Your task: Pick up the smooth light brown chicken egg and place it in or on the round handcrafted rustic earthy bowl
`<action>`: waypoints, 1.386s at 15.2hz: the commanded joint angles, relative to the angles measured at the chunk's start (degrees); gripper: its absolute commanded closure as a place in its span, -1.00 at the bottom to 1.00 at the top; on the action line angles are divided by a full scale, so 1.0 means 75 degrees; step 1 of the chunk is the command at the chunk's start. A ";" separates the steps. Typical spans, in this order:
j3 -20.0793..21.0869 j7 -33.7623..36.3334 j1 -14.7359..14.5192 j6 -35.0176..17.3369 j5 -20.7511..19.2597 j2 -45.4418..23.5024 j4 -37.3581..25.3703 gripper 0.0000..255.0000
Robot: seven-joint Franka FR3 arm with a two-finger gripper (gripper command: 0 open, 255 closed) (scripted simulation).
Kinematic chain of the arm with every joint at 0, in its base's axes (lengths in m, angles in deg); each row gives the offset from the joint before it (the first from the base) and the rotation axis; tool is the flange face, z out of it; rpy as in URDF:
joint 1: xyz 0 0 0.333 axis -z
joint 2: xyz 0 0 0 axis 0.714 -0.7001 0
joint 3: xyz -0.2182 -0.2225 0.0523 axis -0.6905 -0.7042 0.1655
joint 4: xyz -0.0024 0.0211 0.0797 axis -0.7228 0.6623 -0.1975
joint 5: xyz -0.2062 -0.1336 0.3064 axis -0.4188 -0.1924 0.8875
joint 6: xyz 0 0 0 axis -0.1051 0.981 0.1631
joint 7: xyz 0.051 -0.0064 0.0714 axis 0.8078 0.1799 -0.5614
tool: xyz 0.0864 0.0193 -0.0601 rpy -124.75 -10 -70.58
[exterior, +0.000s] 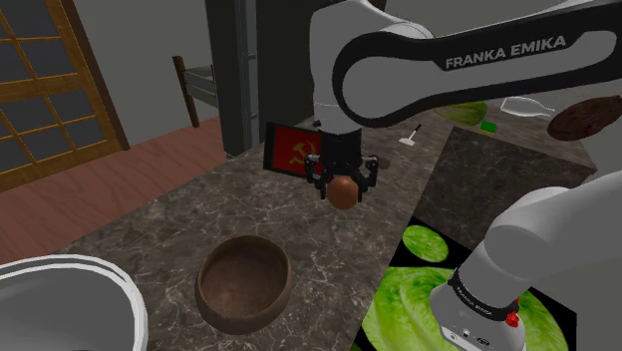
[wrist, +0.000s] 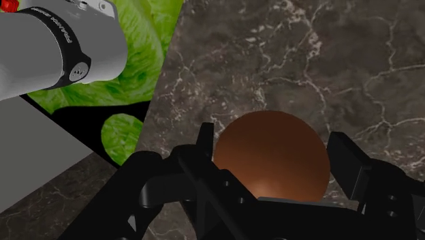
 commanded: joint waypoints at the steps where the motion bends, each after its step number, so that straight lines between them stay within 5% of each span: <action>1: -0.0052 0.0002 -0.0002 0.0215 -0.0020 0.0046 -0.0167 1.00; 9: -0.0271 -0.0025 0.0020 0.1000 -0.0124 0.0173 -0.0823 1.00; 16: 0.1100 0.1529 0.0070 0.0907 -0.0055 -0.1063 -0.2095 1.00; 21: 0.2310 0.2911 0.0265 0.0810 -0.0557 -0.2402 -0.3229 1.00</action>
